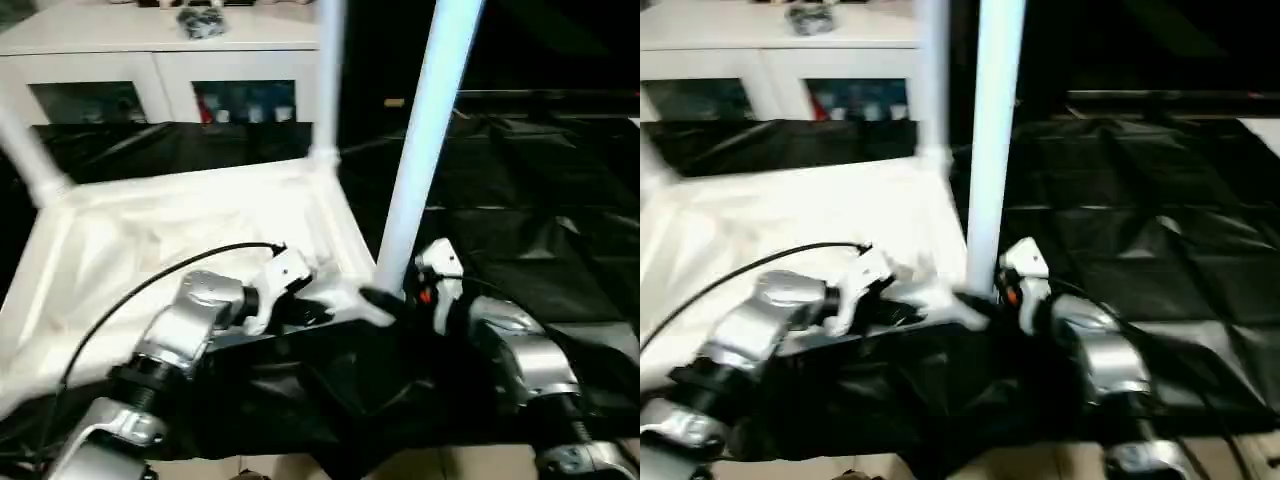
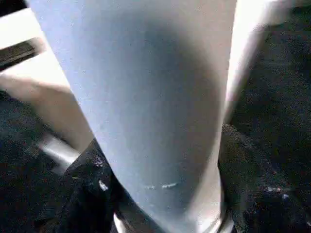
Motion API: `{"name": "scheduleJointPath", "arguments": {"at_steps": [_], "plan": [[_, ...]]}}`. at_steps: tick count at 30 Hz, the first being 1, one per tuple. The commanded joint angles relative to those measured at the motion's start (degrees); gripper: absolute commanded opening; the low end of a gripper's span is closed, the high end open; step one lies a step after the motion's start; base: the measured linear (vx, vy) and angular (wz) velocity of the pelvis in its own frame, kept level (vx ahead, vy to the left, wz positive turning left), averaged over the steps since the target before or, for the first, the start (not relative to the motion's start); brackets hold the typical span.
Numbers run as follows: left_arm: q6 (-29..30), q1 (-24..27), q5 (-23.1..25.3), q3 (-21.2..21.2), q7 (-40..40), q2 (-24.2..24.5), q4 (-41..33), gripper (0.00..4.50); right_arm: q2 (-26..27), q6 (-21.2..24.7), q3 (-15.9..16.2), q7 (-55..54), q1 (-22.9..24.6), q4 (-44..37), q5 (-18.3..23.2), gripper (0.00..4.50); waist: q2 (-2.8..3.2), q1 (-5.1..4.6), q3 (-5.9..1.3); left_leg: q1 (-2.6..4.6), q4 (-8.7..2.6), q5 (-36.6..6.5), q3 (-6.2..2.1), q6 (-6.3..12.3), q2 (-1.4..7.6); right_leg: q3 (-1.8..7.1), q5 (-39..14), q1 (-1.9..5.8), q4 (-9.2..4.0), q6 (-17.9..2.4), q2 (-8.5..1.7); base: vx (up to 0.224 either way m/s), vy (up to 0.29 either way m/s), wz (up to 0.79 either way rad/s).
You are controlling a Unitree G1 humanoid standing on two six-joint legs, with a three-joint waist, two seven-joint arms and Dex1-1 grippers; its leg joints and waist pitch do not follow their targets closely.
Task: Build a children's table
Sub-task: Rotate leg to tighten
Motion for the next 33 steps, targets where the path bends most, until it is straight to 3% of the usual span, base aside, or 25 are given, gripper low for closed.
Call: {"name": "scheduleJointPath", "arguments": {"at_steps": [1, 2, 4, 5, 10, 12, 16, 22, 24, 26, 27, 29, 31, 33], "plan": [[0.0, -3.0, -1.4, 1.3, 6.8, -5.5, -0.6, 0.0, 5.7, 2.9, 2.8, -8.7, 0.2, 7.2, -1.8, 2.5, -0.36, -0.12, -2.62, 1.4, -4.79, -23.3, -1.96, -2.37, 2.54, 1.3, -26.2, 1.32, -4.7, -9.2, -2.91, 0.0, 0.0, 0.0], [0.0, -3.2, -1.1, 1.3, 8.2, -6.5, -0.1, 0.0, 7.0, 3.5, 1.7, -11.9, -0.7, 8.9, -1.8, 2.5, -0.64, -0.38, -2.54, 1.7, -4.71, -24.4, -1.97, -2.45, 2.53, 1.37, -28.0, 0.88, -5.03, -8.7, -2.96, 0.0, 0.0, 0.0], [0.2, -3.5, -0.7, 1.1, 10.0, -8.2, 0.0, 0.0, 9.1, 2.5, 1.0, -14.1, -2.1, 11.0, -1.8, 2.5, -0.52, -0.66, -2.5, 1.69, -4.7, -25.4, -2.16, -2.39, 2.43, 1.23, -30.3, 0.92, -5.38, -7.6, -3.04, 0.0, 0.0, 0.0], [0.4, -3.6, -0.7, 0.6, 10.3, -9.5, -0.9, 0.0, 10.5, 0.4, 1.3, -13.9, -3.1, 12.4, -2.2, 2.84, -0.62, -0.8, -2.42, 1.8, -4.67, -26.7, -2.15, -2.19, 2.45, 1.21, -31.6, 0.65, -5.72, -6.8, -3.0, 0.0, 0.0, 0.0], [-0.9, -3.2, -0.4, -1.0, 8.7, -8.8, -2.1, 0.0, 11.7, 0.2, 0.3, -13.0, -4.3, 13.4, -0.9, 3.39, -0.7, -1.0, -2.48, 1.41, -4.9, -26.8, -2.33, -1.64, 2.46, 1.21, -31.0, 0.85, -5.59, -6.2, -2.95, 0.0, 0.0, 0.0], [-3.1, -2.5, -0.2, -1.9, 6.0, -6.9, -2.6, 0.0, 11.2, -0.2, 0.4, -11.5, -4.5, 13.1, -0.8, 3.68, -0.72, -0.87, -2.54, 1.57, -4.89, -26.6, -2.23, -1.51, 2.5, 1.31, -30.1, 0.64, -5.6, -6.4, -2.89, 0.0, 0.0, 0.0], [-3.6, -1.1, -1.1, -2.4, 2.9, -5.1, -4.3, 0.0, 9.5, -1.9, 1.9, -8.6, -4.3, 12.3, -1.7, 4.0, -1.07, -1.06, -2.63, 1.06, -4.94, -24.7, -2.04, -1.07, 2.55, 1.46, -27.0, 1.02, -5.17, -7.4, -2.91, 0.0, 0.0, 0.0], [-4.9, 1.2, -3.0, -3.5, -4.9, -0.5, -7.4, 0.0, 3.4, -5.5, 5.0, 1.9, -3.0, 9.0, -3.4, 4.41, -0.77, -0.44, -2.86, 1.13, -4.59, -20.4, -1.53, 0.31, 2.76, 1.74, -19.2, 1.32, -4.25, -10.5, -2.75, 0.0, 0.0, 0.0], [-4.9, 1.5, -4.1, -3.7, -8.0, 1.4, -8.5, 0.0, -0.1, -6.2, 6.4, 9.7, -1.8, 6.0, -2.5, 4.41, -0.75, -0.29, -3.09, 0.94, -4.48, -18.5, -1.42, 1.27, 2.77, 1.65, -15.2, 1.77, -3.82, -11.2, -2.57, 0.0, 0.0, 0.0], [-4.9, 1.4, -4.3, -3.5, -9.0, 2.1, -8.6, 0.0, -2.0, -5.7, 7.5, 14.4, -0.9, 4.2, -1.7, 4.41, -0.62, -0.1, -3.17, 1.36, -4.15, -16.4, -1.13, 2.39, 2.88, 1.76, -11.1, 1.49, -3.5, -13.0, -2.44, 0.0, 0.0, 0.0], [-5.3, 1.2, -4.6, -3.2, -10.2, 3.0, -8.1, 0.0, -5.2, -4.4, 9.3, 21.3, 0.5, 1.1, -0.3, 4.41, -0.86, 0.0, -3.21, 1.2, -3.99, -15.0, -1.1, 3.29, 2.8, 1.64, -9.1, 2.05, -3.23, -13.7, -2.29, 0.0, 0.0, 0.0], [-5.6, 1.0, -4.6, -3.1, -11.0, 3.6, -7.5, 0.0, -7.0, -3.4, 10.2, 25.1, 1.4, -0.7, 0.6, 4.41, -0.83, 0.92, -3.32, 0.99, -3.67, -11.3, -0.88, 5.16, 3.01, 1.54, -5.4, 2.2, -2.61, -14.7, -2.3, 0.0, 0.0, 0.0], [-5.7, 0.9, -4.5, -3.0, -11.7, 4.0, -7.1, 0.0, -8.3, -2.3, 10.9, 27.8, 2.0, -1.9, 1.3, 4.41, -0.84, 1.15, -3.27, 0.99, -3.64, -11.1, -0.82, 5.25, 3.04, 1.52, -6.0, 2.15, -2.64, -15.0, -2.47, 0.0, 0.0, 0.0], [-5.8, 0.7, -4.7, -2.8, -12.2, 4.4, -6.7, 0.0, -10.0, -1.3, 11.9, 31.0, 2.7, -3.3, 1.9, 4.27, -0.79, 1.66, -3.07, 1.19, -3.88, -13.5, -0.89, 4.09, 3.18, 1.5, -11.1, 2.07, -3.08, -14.3, -2.55, 0.0, 0.0, 0.0]]}}
